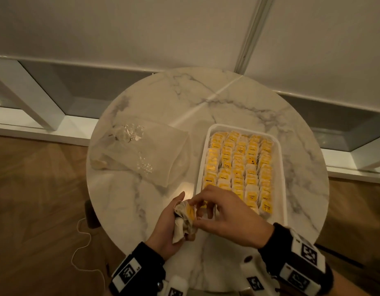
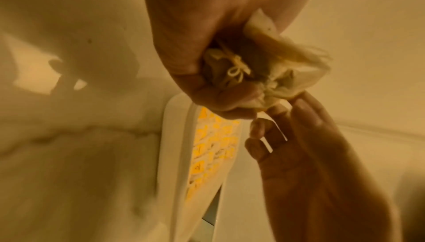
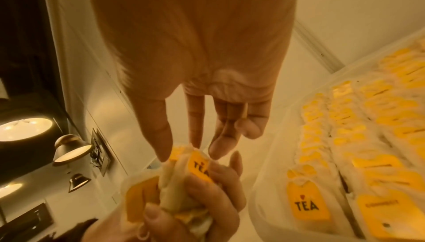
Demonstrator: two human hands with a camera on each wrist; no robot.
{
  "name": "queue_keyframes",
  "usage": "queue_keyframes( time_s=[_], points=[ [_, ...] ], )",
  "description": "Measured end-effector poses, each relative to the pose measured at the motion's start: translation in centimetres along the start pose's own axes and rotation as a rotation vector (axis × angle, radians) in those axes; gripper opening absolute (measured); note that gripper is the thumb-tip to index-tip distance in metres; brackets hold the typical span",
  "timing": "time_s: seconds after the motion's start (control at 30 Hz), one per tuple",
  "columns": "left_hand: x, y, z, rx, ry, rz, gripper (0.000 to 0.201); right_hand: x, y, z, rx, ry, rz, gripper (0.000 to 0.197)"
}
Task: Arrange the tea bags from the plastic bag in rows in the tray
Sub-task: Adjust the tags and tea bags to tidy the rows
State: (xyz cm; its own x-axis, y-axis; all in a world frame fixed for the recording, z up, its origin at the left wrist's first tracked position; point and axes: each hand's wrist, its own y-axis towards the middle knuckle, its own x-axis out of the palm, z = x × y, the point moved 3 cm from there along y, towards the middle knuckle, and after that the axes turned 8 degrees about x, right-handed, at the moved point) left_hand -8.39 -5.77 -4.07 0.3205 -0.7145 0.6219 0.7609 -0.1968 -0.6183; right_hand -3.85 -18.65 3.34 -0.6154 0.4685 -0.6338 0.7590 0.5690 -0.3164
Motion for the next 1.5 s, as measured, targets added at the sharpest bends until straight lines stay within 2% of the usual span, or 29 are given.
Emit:
queue_keyframes(
  time_s=[0.1,0.27,0.37,0.53,0.7,0.8,0.9,1.0,1.2,1.3,1.43,1.5],
  points=[
    [0.6,0.0,-0.1,-0.006,-0.011,0.001,0.044,0.3,0.1,0.7,0.007,0.020,0.071,0.036],
    [1.8,-0.3,0.0,0.005,0.065,-0.023,0.035,-0.3,0.0,2.1,0.057,0.108,0.176,0.019],
    [2.1,-0.4,0.0,0.012,0.093,-0.041,0.034,-1.5,-0.2,2.8,0.109,0.204,0.185,0.011],
    [1.9,-0.2,-0.1,-0.016,0.013,-0.029,0.039,-2.8,-0.3,3.7,0.117,0.366,0.202,0.012],
    [2.4,0.0,0.0,0.020,0.004,-0.044,0.034,-4.3,-0.1,3.6,0.108,0.502,0.213,0.013],
    [3.0,-0.1,0.0,0.041,0.093,-0.098,0.022,-4.6,0.1,3.6,0.097,0.605,0.184,0.013],
    [2.9,0.0,0.4,0.133,0.163,-0.143,0.031,-4.6,0.1,3.5,0.076,0.658,0.190,0.013],
    [2.9,0.3,1.0,0.292,0.223,-0.171,0.039,-3.9,-0.2,3.4,0.063,0.660,0.201,0.011],
    [3.2,0.2,1.7,0.443,0.438,-0.133,0.017,-3.3,-0.5,3.8,0.109,0.565,0.254,0.010],
    [3.4,-0.1,1.8,0.514,0.565,-0.134,0.013,-3.7,-0.8,4.1,0.128,0.618,0.260,0.009],
    [3.4,0.0,1.7,0.578,0.657,-0.119,0.009,-4.4,-0.6,4.1,0.126,0.553,0.307,0.009],
    [3.3,-0.1,1.8,0.616,0.705,-0.101,0.010,-5.0,-0.5,4.3,0.131,0.601,0.359,0.009]
  ],
)
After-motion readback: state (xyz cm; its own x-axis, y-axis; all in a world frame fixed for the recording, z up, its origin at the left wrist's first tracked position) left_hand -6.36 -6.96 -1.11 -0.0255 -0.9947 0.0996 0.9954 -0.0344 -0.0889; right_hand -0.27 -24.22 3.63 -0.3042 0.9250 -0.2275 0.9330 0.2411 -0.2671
